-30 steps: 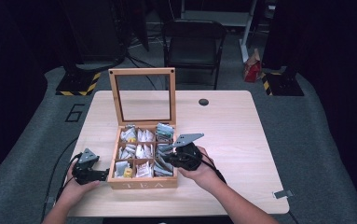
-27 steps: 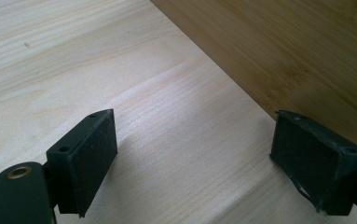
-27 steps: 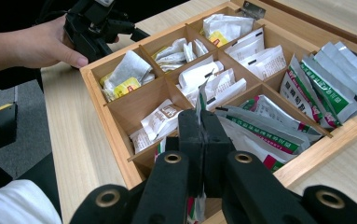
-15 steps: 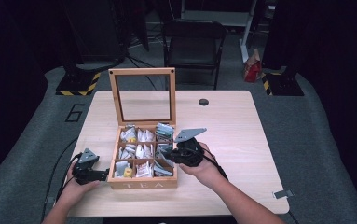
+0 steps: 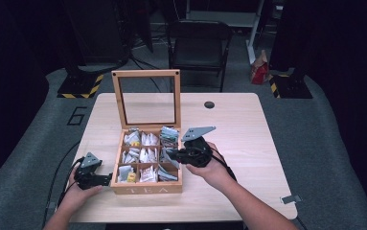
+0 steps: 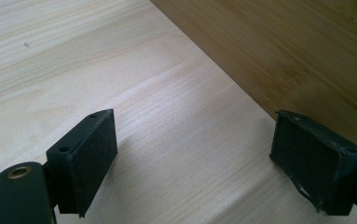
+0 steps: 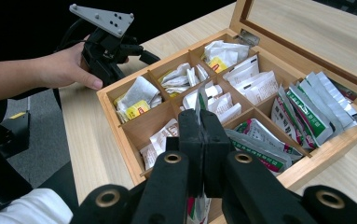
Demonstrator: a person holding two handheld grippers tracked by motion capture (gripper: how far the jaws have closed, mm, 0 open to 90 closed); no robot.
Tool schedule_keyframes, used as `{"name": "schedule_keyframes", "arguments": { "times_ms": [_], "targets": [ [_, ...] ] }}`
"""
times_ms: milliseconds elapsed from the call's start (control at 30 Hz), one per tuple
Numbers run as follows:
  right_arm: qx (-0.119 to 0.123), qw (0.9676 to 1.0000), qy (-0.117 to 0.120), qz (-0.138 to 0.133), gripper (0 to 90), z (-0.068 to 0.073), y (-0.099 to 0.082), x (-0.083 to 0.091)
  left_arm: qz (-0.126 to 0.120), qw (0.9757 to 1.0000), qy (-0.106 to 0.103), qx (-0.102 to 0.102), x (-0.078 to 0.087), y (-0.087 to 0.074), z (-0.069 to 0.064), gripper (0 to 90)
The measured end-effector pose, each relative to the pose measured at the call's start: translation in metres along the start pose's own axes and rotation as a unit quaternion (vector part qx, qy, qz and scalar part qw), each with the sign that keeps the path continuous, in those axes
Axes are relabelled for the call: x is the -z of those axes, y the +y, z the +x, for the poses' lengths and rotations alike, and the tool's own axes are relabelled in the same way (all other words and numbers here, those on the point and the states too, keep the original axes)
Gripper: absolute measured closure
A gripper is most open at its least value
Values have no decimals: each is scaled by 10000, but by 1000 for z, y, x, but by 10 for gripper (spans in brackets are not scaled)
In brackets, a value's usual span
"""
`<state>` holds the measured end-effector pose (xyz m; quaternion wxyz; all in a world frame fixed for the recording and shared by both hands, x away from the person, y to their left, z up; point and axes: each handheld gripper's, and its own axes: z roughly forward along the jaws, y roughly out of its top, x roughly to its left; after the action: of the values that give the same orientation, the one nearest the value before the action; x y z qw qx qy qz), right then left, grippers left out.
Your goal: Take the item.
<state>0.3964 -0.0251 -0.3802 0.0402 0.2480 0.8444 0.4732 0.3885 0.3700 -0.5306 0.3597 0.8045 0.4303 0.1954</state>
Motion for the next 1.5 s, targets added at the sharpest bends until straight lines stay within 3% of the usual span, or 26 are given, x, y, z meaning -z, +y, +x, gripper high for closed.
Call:
{"name": "schedule_keyframes", "arguments": {
  "times_ms": [733, 1500],
  "targets": [
    [-122, 9997, -168, -158, 896, -12, 6, 21, -2, 10000, 2, 1, 0, 0, 0, 139],
    [-375, 9965, -690, -289, 896, -44, -2, 52, 2, 10000, 1, -2, 0, 0, 0, 139]
  ]
}}
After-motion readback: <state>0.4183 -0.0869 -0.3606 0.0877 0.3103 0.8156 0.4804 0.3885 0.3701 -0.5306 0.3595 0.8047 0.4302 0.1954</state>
